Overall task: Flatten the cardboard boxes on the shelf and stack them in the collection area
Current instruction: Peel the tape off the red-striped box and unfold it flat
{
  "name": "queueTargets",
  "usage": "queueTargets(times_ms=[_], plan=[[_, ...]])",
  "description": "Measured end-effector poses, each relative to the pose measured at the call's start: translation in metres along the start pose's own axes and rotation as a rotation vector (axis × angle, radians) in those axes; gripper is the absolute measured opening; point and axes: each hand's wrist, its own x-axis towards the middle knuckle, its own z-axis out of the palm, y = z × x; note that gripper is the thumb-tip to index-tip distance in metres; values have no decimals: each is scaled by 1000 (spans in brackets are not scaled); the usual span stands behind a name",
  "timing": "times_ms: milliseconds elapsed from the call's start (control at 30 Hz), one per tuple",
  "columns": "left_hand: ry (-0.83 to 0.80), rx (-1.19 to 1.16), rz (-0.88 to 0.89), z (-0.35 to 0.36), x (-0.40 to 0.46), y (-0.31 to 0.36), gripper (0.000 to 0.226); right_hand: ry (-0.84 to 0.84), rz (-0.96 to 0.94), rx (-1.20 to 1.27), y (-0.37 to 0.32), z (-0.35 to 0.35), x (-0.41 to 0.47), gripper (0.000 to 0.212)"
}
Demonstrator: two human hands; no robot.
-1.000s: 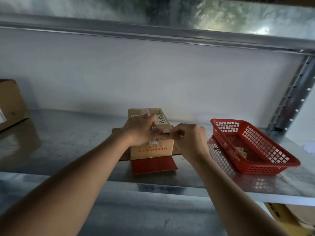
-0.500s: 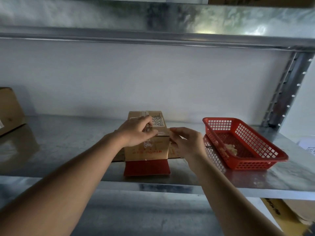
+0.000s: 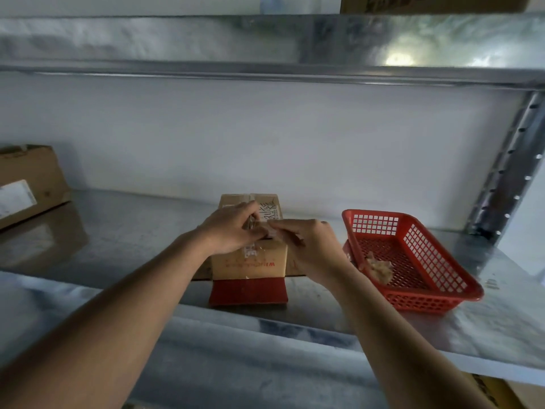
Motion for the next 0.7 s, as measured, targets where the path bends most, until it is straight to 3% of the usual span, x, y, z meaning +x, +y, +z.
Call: queueTargets(times_ms=[100, 400, 500, 700], plan=[[13, 4, -12, 4, 1, 6, 26, -43, 88, -46, 5, -3, 3, 42], [29, 49, -48, 8, 3, 17, 38, -47, 260, 5, 18, -5, 3, 18], [26, 62, -59, 9, 3, 17, 37, 14, 231, -12, 17, -4, 0, 6], [18, 66, -21, 9, 7, 19, 40, 191, 491, 172, 26, -7, 0, 4]])
